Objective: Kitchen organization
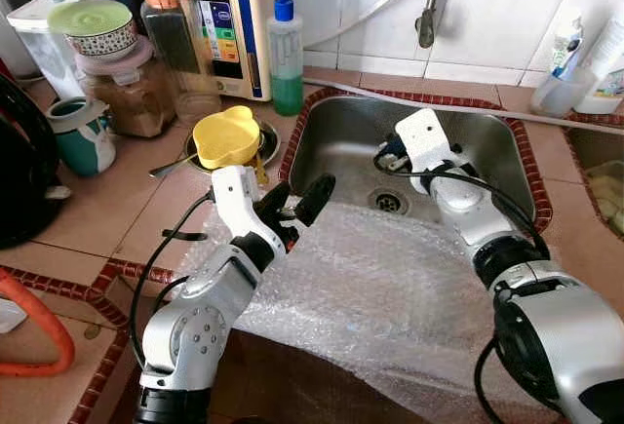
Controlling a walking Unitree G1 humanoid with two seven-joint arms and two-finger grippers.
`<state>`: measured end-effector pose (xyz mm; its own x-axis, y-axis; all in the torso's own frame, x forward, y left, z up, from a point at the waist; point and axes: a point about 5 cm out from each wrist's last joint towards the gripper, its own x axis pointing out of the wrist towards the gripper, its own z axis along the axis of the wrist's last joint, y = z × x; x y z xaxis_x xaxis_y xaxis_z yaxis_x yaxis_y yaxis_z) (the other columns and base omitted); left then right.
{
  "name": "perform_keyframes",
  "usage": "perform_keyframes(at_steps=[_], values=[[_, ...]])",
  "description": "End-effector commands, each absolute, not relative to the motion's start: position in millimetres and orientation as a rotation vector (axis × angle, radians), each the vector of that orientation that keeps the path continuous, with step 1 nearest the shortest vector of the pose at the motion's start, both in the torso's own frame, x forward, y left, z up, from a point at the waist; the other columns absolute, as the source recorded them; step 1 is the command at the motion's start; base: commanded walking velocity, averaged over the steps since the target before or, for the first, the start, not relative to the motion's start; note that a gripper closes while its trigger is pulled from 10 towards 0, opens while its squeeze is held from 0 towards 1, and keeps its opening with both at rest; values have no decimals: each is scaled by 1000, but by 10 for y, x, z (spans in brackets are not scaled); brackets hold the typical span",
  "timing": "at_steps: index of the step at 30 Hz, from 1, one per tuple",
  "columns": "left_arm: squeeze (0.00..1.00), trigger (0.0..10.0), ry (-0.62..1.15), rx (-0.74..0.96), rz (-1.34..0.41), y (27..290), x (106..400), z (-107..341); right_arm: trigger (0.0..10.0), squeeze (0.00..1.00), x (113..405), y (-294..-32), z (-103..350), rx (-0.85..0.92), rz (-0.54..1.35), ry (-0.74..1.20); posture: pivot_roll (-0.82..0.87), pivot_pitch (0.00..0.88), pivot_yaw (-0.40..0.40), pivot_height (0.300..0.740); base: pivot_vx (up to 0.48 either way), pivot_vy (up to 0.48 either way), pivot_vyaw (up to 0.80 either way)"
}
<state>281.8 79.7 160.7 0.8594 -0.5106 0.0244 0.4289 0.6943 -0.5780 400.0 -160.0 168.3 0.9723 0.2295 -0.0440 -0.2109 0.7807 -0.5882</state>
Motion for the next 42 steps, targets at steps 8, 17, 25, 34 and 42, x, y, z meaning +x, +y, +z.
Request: perform_keyframes(at_steps=[8, 17, 25, 34, 42], values=[[1000, 10000, 119, -554, -485, 857, 2836, 1634, 10000, 1000, 3964, -1652, 1597, -675, 260, -11, 164, 81, 68, 740, 0, 0, 0], [1000, 10000, 31, -442, -311, 1114, 2988, 1676, 10000, 1000, 3927, -1438, 1606, -430, 408, -55, 154, 75, 61, 740, 0, 0, 0], [1000, 10000, -26, -344, -220, 1258, 3043, 1684, 10000, 1000, 3785, -1161, 1651, -188, 596, -165, 133, 66, 59, 740, 0, 0, 0], [1000, 10000, -79, -256, -128, 1390, 3084, 1682, 10000, 1000, 3482, -1091, 1623, -105, 644, -219, 106, 46, 53, 740, 0, 0, 0], [1000, 10000, -107, -188, 169, 1883, 3167, 1663, 10000, 1000, 3095, -1017, 1623, 20, 781, -160, 94, 41, 54, 740, 0, 0, 0]])
